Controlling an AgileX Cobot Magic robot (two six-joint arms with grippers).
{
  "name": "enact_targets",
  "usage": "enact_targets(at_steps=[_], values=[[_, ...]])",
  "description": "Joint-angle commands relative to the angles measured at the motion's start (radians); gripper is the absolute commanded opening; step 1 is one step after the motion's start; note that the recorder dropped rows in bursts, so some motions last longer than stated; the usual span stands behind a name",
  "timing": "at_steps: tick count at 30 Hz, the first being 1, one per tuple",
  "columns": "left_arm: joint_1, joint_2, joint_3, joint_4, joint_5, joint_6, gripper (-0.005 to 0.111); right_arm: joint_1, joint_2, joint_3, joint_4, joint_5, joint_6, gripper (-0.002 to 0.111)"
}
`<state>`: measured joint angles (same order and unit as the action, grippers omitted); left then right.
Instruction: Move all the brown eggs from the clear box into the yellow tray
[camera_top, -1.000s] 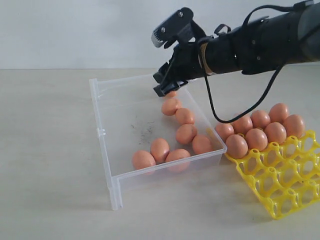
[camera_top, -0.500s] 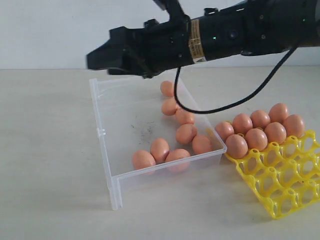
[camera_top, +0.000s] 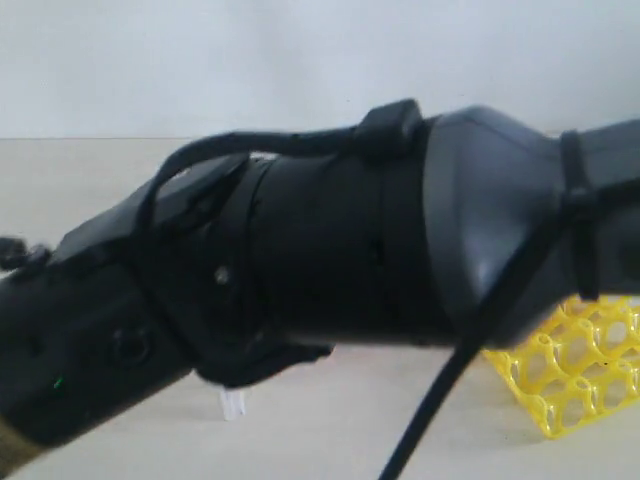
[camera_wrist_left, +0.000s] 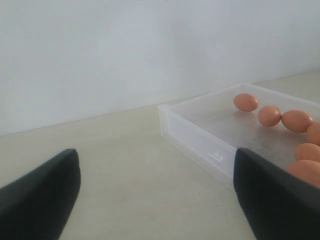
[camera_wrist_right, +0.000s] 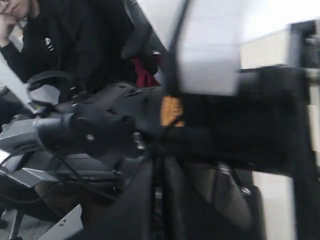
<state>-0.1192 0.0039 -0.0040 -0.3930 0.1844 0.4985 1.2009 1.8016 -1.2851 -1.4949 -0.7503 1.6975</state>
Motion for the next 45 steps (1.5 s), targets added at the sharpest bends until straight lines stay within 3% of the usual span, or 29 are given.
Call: enact_targets(at_steps=[1, 5, 9, 10, 11, 12, 13, 14, 16, 22, 27, 33, 34, 35, 37, 38, 40, 42, 45], values=[[-0.006, -0.004, 0.004, -0.007, -0.007, -0.008, 0.078, 0.066, -0.014, -0.004, 0.059, 0.025, -0.082, 0.000], [-0.006, -0.004, 0.004, -0.007, -0.007, -0.008, 0.078, 0.097, -0.028, 0.001, 0.186, 0.066, -0.207, 0.000], [-0.006, -0.004, 0.004, -0.007, -0.007, -0.008, 0.078, 0.170, -0.097, 0.034, 0.566, 0.304, -0.566, 0.000], [-0.006, -0.004, 0.004, -0.007, -0.007, -0.008, 0.078, 0.228, -0.136, 0.041, 0.870, 0.506, -0.857, 0.000], [-0.006, -0.004, 0.004, -0.007, -0.007, -0.008, 0.078, 0.250, -0.149, 0.039, 0.962, 0.557, -1.030, 0.000], [-0.006, -0.004, 0.004, -0.007, -0.007, -0.008, 0.078, 0.276, -0.167, 0.039, 1.129, 0.577, -1.376, 0.000], [-0.006, -0.004, 0.004, -0.007, -0.007, -0.008, 0.078, 0.292, -0.177, 0.039, 1.219, 0.587, -1.505, 0.000], [-0.006, -0.004, 0.004, -0.007, -0.007, -0.008, 0.078, 0.318, -0.188, 0.041, 1.465, 0.630, -1.815, 0.000], [-0.006, -0.004, 0.004, -0.007, -0.007, -0.008, 0.078, 0.331, -0.194, 0.041, 1.714, 0.643, -2.101, 0.000], [-0.006, -0.004, 0.004, -0.007, -0.007, -0.008, 0.078, 0.331, -0.187, 0.041, 1.750, 0.590, -2.071, 0.000], [-0.006, -0.004, 0.004, -0.007, -0.007, -0.008, 0.078, 0.331, -0.188, 0.041, 2.091, 0.479, -2.449, 0.004], [-0.006, -0.004, 0.004, -0.007, -0.007, -0.008, 0.078, 0.279, -0.188, 0.041, 2.231, 0.426, -2.466, 0.036], [-0.006, -0.004, 0.004, -0.007, -0.007, -0.008, 0.078, 0.258, -0.188, 0.041, 2.318, 0.443, -2.495, 0.043], [-0.006, -0.004, 0.004, -0.007, -0.007, -0.008, 0.078, 0.211, -0.188, 0.041, 2.528, 0.468, -2.582, 0.058], [-0.006, -0.004, 0.004, -0.007, -0.007, -0.008, 0.078, 0.132, -0.188, 0.052, 2.849, 0.394, -2.759, 0.076], [-0.006, -0.004, 0.004, -0.007, -0.007, -0.008, 0.078, 0.111, -0.186, 0.052, 2.889, 0.340, -2.797, 0.075], [-0.006, -0.004, 0.004, -0.007, -0.007, -0.008, 0.078, 0.059, -0.186, 0.050, 2.843, 0.349, -2.767, 0.073], [-0.006, -0.004, 0.004, -0.007, -0.007, -0.008, 0.078, 0.052, -0.186, 0.049, 2.633, 0.358, -2.637, 0.073], [-0.006, -0.004, 0.004, -0.007, -0.007, -0.008, 0.078, 0.054, -0.186, 0.046, 2.465, 0.337, -2.631, 0.073]])
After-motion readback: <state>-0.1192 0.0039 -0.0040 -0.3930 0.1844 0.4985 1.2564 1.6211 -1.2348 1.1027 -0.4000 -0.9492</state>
